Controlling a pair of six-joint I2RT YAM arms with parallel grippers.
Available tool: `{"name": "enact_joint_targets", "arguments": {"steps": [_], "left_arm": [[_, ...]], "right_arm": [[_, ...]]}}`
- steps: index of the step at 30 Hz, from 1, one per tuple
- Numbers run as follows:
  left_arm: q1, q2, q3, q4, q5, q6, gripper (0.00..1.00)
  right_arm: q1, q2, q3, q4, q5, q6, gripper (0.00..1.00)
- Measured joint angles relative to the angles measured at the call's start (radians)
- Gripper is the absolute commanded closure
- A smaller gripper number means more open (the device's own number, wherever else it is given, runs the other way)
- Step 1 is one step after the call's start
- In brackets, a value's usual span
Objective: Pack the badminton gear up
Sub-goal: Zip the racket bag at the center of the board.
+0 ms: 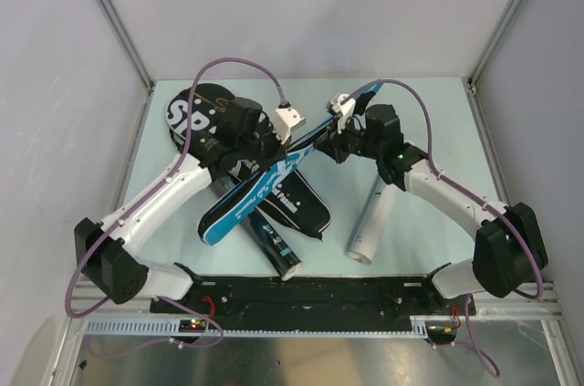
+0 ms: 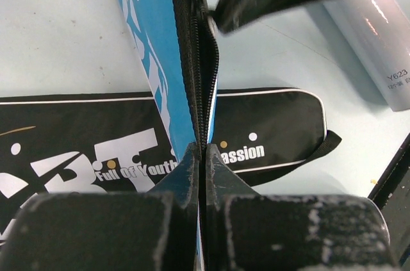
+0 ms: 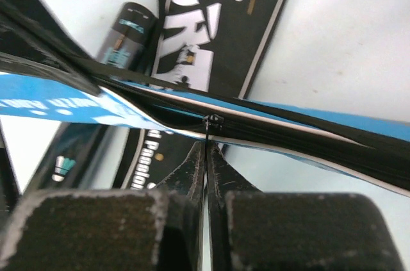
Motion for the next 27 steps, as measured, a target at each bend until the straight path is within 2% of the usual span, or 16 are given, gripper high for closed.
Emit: {"name": "enact_joint_targets", "arguments": {"steps": [5,7,11,13,15,19,23,27], "left_arm": [[0.0,0.042,0.035,0.014,0.0,-0.011,0.98],[0.0,0.061,0.054,0.024,-0.002,-0.018,0.85],[0.0,0.085,0.078,0.048,-0.03,-0.024,0.44],[0.0,0.081,0.079,0.067,-0.057,-0.025,0.3],[0.0,0.069,0.078,0.076,-0.084,-0.018,0.23],[0.0,-0.026,0.026,0.089,-0.107,-0.008,0.16],[0.0,-0.189,-0.066,0.088,-0.097,-0.012,0.15],[0.0,-0.39,-0.22,0.089,-0.09,-0.045,0.16]], "right_arm": [[0.071,0.007,0.0,0.05,0.001,0.103,1.0],[0.078,0.017,0.0,0.072,0.002,0.138,1.0],[0.037,0.04,0.0,0.122,0.006,0.225,1.0],[0.005,0.043,0.0,0.125,0.006,0.26,1.0],[-0.031,0.043,0.0,0.127,0.011,0.287,1.0],[-0.098,0.043,0.0,0.135,0.034,0.317,1.0],[-0.148,0.043,0.0,0.136,0.054,0.34,1.0],[-0.164,0.043,0.0,0.142,0.063,0.358,1.0]]}}
